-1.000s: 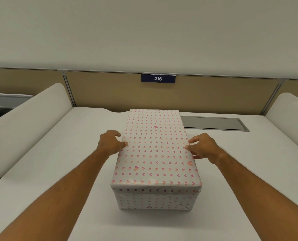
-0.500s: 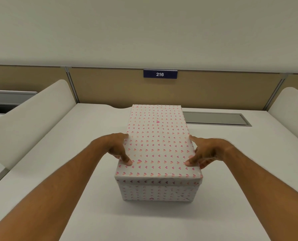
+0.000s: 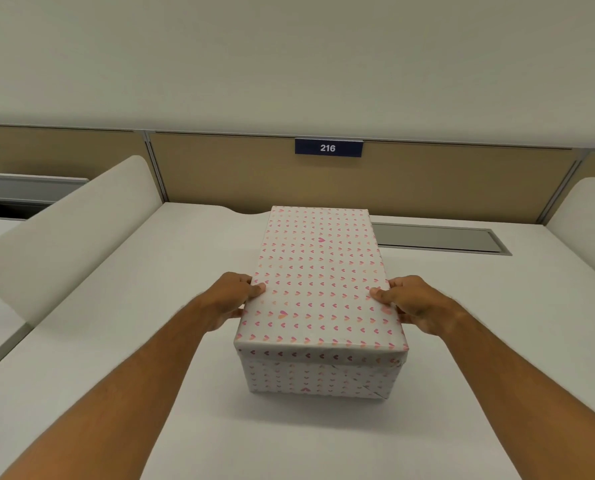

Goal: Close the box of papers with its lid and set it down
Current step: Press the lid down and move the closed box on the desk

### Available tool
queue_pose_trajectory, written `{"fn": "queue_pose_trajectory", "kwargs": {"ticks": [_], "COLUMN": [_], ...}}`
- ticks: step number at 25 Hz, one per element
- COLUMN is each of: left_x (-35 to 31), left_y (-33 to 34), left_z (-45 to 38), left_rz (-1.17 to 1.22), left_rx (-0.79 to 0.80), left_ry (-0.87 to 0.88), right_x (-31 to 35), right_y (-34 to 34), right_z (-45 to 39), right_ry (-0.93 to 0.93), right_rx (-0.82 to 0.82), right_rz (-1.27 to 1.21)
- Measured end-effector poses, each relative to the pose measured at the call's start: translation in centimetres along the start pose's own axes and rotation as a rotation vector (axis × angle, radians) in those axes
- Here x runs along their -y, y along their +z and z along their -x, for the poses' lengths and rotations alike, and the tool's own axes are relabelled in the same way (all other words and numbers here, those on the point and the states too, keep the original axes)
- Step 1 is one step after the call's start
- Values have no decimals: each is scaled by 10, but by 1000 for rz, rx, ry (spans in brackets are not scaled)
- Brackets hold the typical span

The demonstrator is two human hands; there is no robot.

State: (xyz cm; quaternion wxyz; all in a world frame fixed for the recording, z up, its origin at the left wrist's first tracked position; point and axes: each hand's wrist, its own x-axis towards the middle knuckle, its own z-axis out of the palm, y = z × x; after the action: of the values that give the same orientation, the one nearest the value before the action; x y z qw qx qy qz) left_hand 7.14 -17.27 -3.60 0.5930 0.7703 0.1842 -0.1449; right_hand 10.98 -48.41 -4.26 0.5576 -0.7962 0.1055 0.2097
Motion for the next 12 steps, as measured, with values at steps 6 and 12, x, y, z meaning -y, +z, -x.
{"fn": "queue_pose_trajectory", "kwargs": {"ticks": [6, 12], "left_x": [5, 2], "left_y": [-7, -43], "left_z": [7, 19], "left_rz": [93, 133], "left_rx": [-34, -113], "left_ry": [0, 21], "right_x": [12, 43], "right_y": [7, 30], "right_z": [-5, -10], "right_ry": [-19, -88], "right_rx": [27, 98], "right_rz": [16, 19]}}
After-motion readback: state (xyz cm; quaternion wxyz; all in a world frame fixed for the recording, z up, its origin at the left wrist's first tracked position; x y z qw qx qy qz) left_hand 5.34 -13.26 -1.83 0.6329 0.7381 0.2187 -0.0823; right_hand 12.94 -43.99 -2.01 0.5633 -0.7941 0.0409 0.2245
